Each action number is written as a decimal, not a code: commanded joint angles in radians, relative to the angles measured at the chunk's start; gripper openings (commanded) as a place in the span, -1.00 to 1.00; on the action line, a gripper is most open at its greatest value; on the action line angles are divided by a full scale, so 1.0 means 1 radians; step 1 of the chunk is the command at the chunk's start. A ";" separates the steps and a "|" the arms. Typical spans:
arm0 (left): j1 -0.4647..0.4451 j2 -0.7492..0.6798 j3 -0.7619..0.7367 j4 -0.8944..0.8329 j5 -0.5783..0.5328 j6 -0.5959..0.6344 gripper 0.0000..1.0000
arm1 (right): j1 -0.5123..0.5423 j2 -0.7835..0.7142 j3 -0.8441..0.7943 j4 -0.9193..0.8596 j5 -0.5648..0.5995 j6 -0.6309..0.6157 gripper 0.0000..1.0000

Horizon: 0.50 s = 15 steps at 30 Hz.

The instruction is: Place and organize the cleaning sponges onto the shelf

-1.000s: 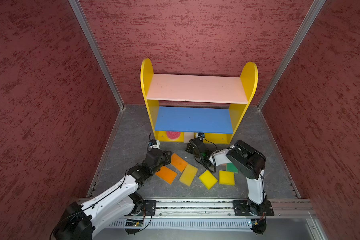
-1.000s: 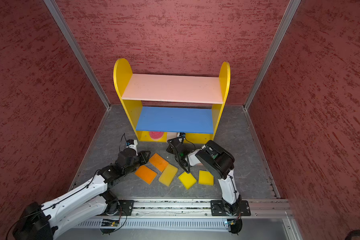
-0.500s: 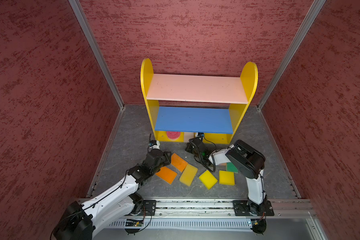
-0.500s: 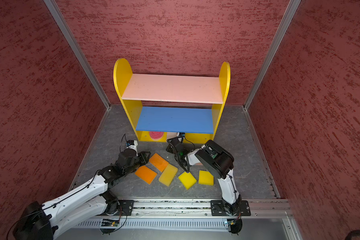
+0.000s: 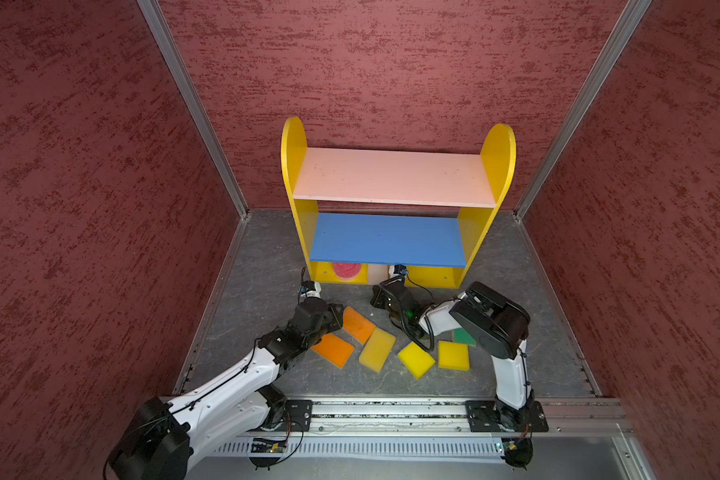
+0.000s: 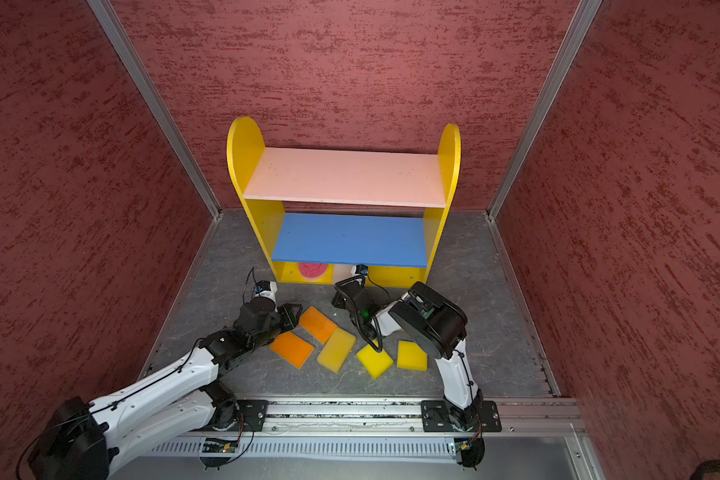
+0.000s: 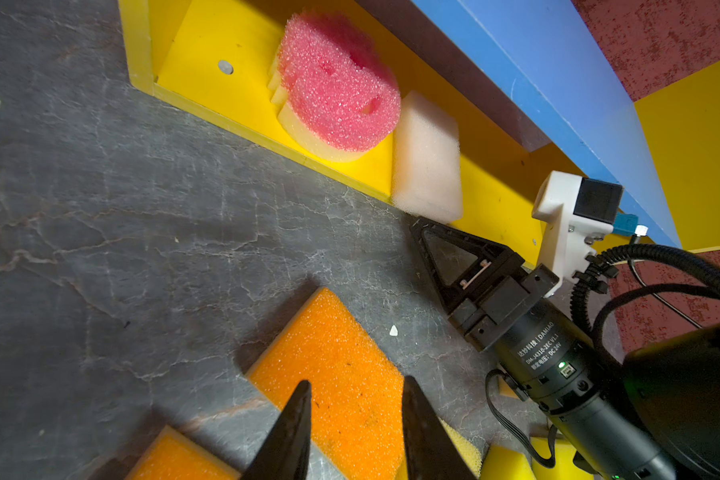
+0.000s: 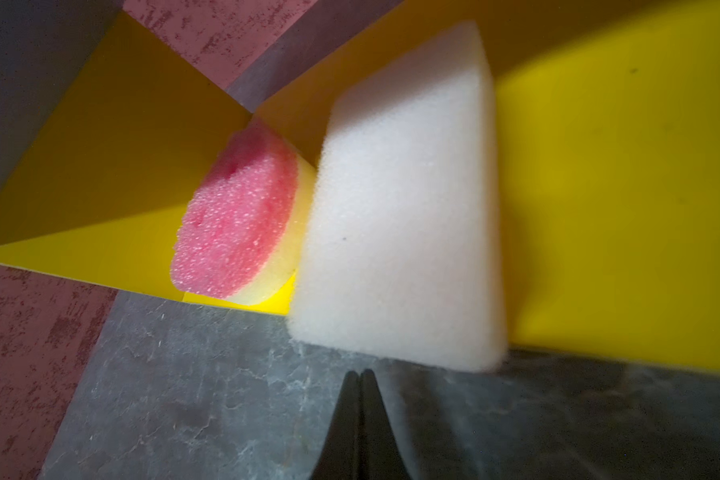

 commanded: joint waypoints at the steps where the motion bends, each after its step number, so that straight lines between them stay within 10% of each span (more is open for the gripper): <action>1: -0.003 0.005 -0.007 0.019 -0.002 0.000 -0.27 | 0.003 -0.022 0.018 0.058 0.052 -0.052 -0.94; 15: -0.001 -0.030 -0.030 -0.001 -0.020 0.001 -0.25 | 0.003 0.036 0.087 0.028 0.117 -0.089 -0.93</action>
